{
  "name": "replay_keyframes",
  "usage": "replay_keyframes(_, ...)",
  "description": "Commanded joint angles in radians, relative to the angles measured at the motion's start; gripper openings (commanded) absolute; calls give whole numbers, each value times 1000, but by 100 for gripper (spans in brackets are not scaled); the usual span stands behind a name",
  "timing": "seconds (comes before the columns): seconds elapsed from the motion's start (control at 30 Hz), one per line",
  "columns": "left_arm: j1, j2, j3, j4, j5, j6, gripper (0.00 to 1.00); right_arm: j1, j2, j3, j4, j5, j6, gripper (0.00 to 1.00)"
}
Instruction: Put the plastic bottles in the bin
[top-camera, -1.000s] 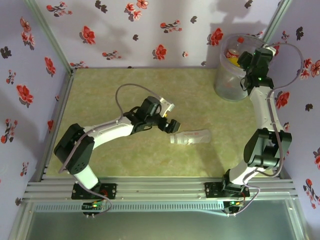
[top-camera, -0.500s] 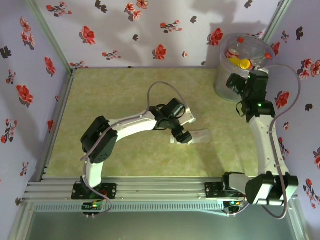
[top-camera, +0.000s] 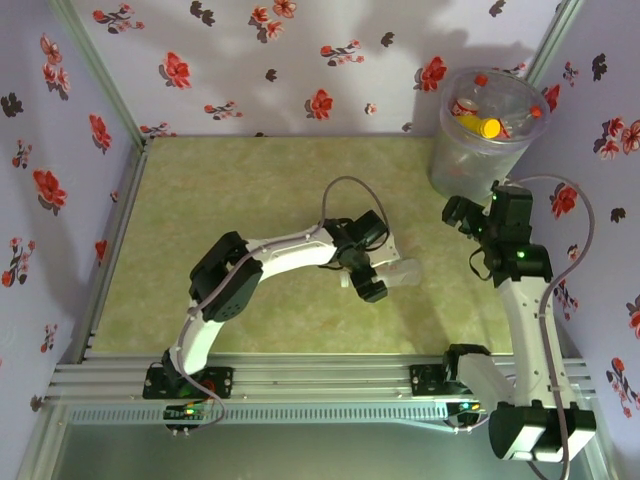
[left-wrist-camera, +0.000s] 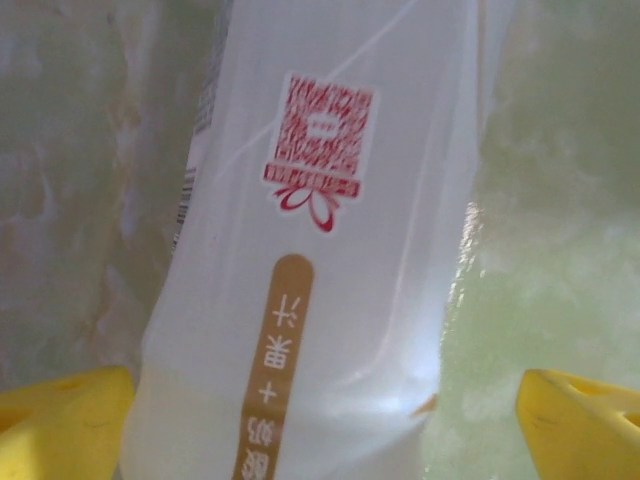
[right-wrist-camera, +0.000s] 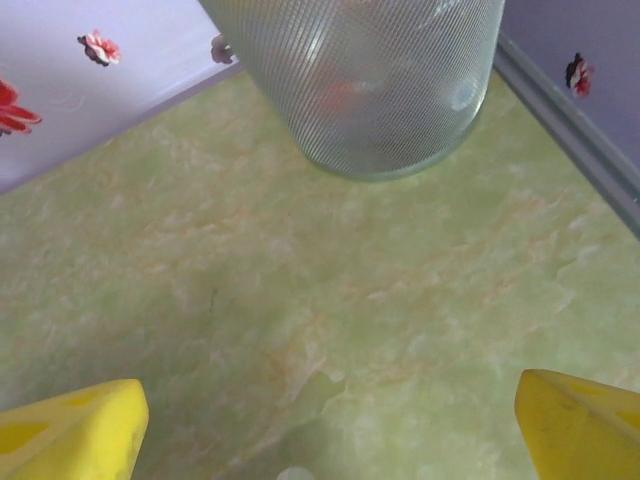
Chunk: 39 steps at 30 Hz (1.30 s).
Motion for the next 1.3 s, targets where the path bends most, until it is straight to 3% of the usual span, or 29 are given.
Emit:
replay_keyframes(0.0,-3,28,35,-25,-49,12,93,4,-19,-16,-38,-69,39,96)
replay_keyframes(0.3,10,35,-34,80,-49,-30,70,4,-43,-86,-1,-192,109,95)
replay_keyframes(0.5,35,-1,-85,140,-47,-87,65,4,-29,-89,19,-256,135,95)
replay_keyframes(0.77,122,-152,-236,317,-47,-271,67,6,-2,-140,53,-358,170,95)
replay_keyframes(0.93,153,-240,-320,452,-8,-367,68,73,13,-227,244,-436,284,96)
replay_keyframes(1.27,184,-336,-389,582,132,-512,69,242,150,-315,623,-425,384,96)
